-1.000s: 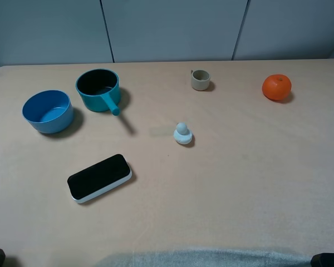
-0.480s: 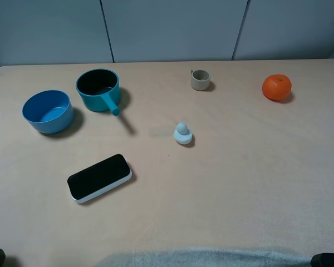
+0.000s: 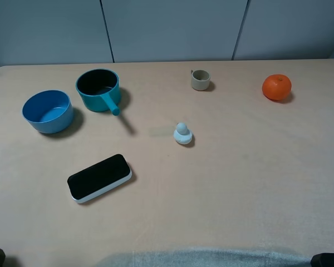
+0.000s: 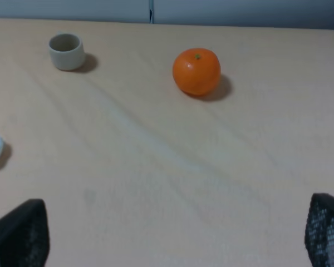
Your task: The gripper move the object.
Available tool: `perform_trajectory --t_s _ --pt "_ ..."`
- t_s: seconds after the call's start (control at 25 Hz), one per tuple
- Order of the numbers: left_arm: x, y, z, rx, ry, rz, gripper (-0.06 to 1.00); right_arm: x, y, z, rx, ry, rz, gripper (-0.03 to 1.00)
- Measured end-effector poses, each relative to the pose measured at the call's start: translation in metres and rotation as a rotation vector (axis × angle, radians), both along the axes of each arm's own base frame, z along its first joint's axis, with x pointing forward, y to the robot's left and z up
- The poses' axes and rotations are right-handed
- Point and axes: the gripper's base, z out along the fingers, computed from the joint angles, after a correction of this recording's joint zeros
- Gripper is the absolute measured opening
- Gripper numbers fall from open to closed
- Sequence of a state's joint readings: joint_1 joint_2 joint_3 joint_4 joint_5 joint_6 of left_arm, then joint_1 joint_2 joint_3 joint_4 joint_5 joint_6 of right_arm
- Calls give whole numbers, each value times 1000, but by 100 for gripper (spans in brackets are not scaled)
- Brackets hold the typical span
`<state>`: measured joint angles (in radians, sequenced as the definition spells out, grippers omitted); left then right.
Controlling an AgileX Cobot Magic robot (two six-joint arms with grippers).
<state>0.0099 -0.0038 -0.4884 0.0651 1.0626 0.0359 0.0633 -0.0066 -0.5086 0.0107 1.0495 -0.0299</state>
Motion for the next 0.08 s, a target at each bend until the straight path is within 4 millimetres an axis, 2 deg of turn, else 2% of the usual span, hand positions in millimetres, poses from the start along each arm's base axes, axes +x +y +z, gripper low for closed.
perform_trajectory --t_s 0.08 --pt "0 0 0 0 0 0 99 0 0 0 0 0 0 69"
